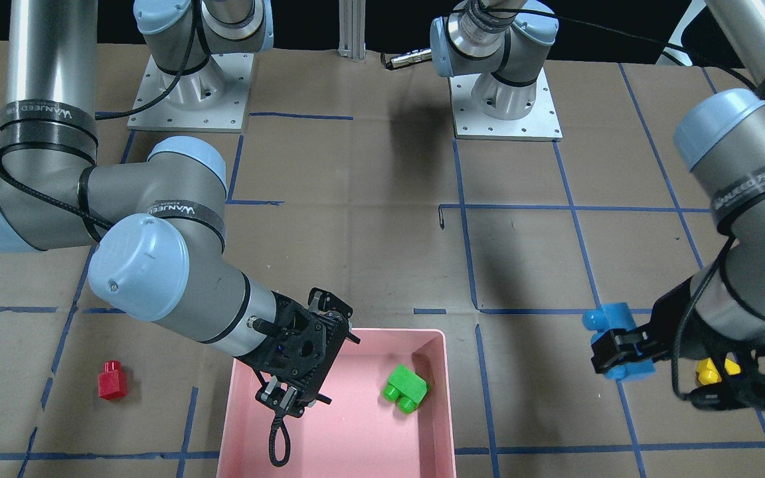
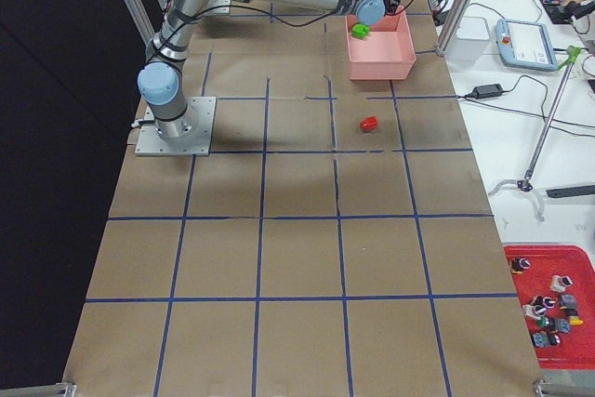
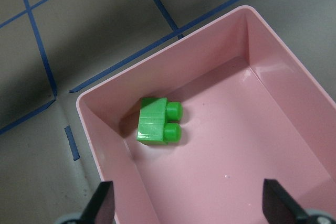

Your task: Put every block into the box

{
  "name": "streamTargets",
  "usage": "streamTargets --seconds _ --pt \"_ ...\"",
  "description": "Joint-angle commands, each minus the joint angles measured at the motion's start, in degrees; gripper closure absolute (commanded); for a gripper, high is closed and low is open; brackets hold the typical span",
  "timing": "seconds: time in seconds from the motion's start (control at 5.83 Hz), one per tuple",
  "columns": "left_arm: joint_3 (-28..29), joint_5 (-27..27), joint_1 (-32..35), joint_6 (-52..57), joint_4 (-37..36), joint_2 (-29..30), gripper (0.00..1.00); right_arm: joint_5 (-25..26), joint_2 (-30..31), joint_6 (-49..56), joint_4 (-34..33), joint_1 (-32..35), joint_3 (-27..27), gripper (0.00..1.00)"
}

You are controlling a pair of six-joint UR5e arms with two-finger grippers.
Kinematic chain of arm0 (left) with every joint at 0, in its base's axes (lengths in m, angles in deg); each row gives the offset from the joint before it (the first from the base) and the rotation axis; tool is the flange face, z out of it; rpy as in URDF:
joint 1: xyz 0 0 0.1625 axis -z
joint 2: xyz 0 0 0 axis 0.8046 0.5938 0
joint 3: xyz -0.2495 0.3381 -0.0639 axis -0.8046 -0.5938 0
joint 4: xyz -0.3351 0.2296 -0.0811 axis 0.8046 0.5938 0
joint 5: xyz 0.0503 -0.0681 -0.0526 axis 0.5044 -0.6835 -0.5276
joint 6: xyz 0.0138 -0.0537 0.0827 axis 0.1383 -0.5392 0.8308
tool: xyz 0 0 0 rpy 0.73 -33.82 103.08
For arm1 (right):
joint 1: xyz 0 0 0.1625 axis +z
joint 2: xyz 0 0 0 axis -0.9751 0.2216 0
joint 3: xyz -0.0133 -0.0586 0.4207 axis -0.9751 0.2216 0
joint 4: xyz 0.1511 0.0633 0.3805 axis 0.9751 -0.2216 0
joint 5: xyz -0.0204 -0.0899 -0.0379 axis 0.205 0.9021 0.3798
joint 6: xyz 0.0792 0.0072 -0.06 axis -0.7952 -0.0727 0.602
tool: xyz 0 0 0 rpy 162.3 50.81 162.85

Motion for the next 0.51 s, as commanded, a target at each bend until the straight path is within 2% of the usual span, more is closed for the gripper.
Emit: streamTargets --seconds 0.0,0.17,0.34 --pt "11.2 -2.7 7.6 -13.8 0.6 8.4 0.88 13.0 4.1 -0.4 5.5 -3.3 -0.5 0.00" --pt "14.4 -2.4 12.0 -19.1 0.1 11.2 0.88 16.4 6.6 -1.0 6.8 -8.2 -2.1 0.00" --pt "14.6 -1.4 15.7 -22.9 -0.7 12.9 0.88 16.8 9.7 -5.0 7.0 -14.2 -7.1 0.01"
